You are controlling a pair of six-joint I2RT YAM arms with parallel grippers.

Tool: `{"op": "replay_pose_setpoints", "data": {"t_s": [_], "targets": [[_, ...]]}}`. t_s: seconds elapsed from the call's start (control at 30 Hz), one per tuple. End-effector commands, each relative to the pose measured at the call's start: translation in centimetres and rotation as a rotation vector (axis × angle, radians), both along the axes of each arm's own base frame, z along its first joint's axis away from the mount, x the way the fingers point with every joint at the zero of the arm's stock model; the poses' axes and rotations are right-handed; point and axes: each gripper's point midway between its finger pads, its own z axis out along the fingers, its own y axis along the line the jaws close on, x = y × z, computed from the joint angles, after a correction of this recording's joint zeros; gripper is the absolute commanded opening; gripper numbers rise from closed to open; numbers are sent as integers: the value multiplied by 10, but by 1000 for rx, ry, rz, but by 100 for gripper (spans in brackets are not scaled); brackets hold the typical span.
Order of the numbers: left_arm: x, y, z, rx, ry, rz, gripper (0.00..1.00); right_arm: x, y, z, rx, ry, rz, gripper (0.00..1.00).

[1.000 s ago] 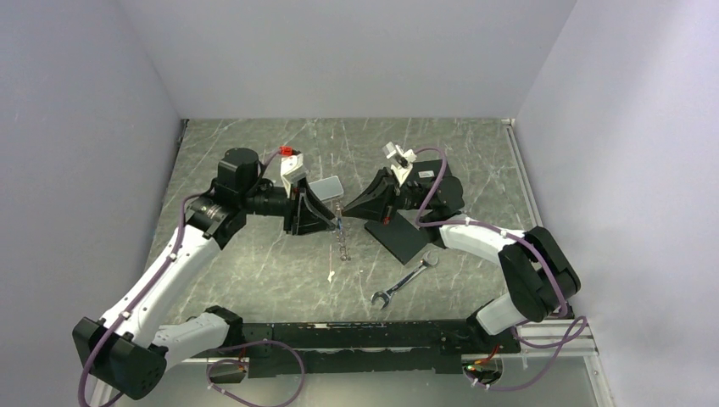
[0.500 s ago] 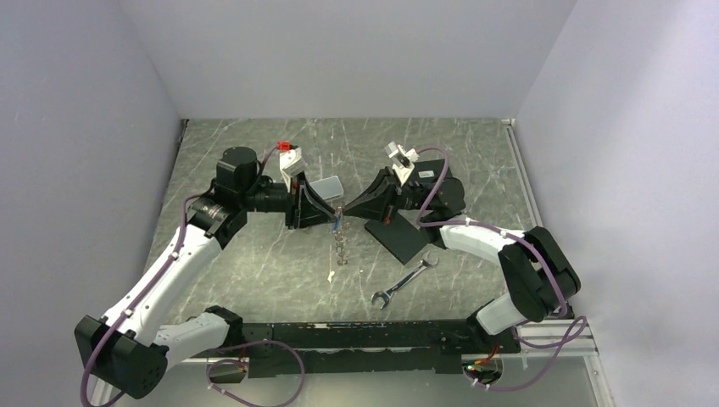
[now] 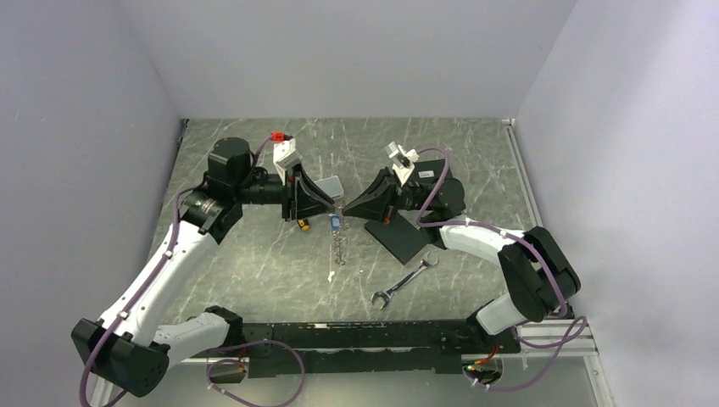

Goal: Remove the keys from the keyring
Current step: Remove the key from the keyring.

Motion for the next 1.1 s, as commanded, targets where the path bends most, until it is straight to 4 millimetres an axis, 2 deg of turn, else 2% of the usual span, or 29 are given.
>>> {"op": "replay_pose_setpoints", "data": {"t_s": [0.0,0.2,0.57,0.8,0.9,1.07], "targets": [[-5,1,24,-26,-90,-46,29,-6,-3,13,44,-58,-1,0],[3,-3,17,-32,-78,-43,31,-7,-4,16,51,-59,2,0],[-7,-9,-13,-17,13,-77,28,-9,-4,18,59,-57,7,0],[-5,-11,-7,-33,10,-66,13,-10,-3,18,56,-59,11,0],[-5,-11,-4,-36,14,-68,0,-10,-3,17,55,-55,11,0],[-4,-5,-7,21,46,-24,0,-6,-3,12,31,-78,4,0]]}}
